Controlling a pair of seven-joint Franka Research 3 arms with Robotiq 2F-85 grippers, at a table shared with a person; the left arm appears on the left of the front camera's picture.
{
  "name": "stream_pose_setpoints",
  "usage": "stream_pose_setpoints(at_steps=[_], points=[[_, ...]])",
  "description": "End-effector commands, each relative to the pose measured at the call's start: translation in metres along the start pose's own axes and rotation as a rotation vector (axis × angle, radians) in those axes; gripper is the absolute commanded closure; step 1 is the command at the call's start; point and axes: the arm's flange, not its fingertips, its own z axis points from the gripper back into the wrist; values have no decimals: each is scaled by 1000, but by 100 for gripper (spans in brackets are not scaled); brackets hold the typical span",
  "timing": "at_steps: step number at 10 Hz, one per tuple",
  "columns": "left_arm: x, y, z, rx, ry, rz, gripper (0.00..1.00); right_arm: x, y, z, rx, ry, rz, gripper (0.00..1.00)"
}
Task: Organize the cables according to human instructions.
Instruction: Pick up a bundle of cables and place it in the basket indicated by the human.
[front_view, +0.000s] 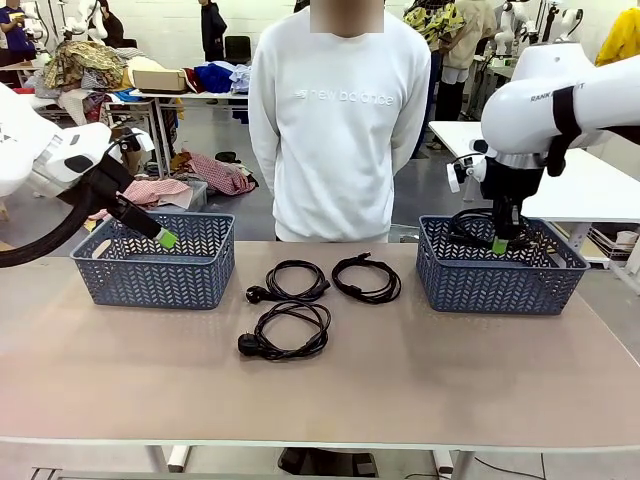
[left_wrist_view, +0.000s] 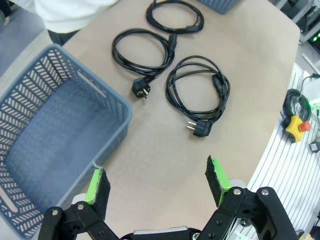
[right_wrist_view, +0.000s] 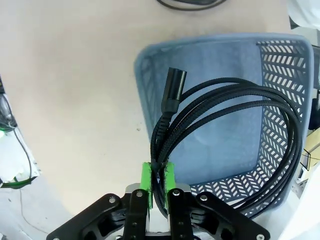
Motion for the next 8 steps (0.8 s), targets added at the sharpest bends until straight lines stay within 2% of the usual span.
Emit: stream_pose_setpoints(at_steps=[1,4,8], points=[[-3,1,-1,-17,-21,-13,0,-5,-17,-6,-28,14,66,88],[-3,1,-1,-17,-21,-13,0,-7,-40,-16,-49,10,48,88],[-3,1,-1,-17,-21,-13,0,-2,-58,-26,-2,7,31,88]])
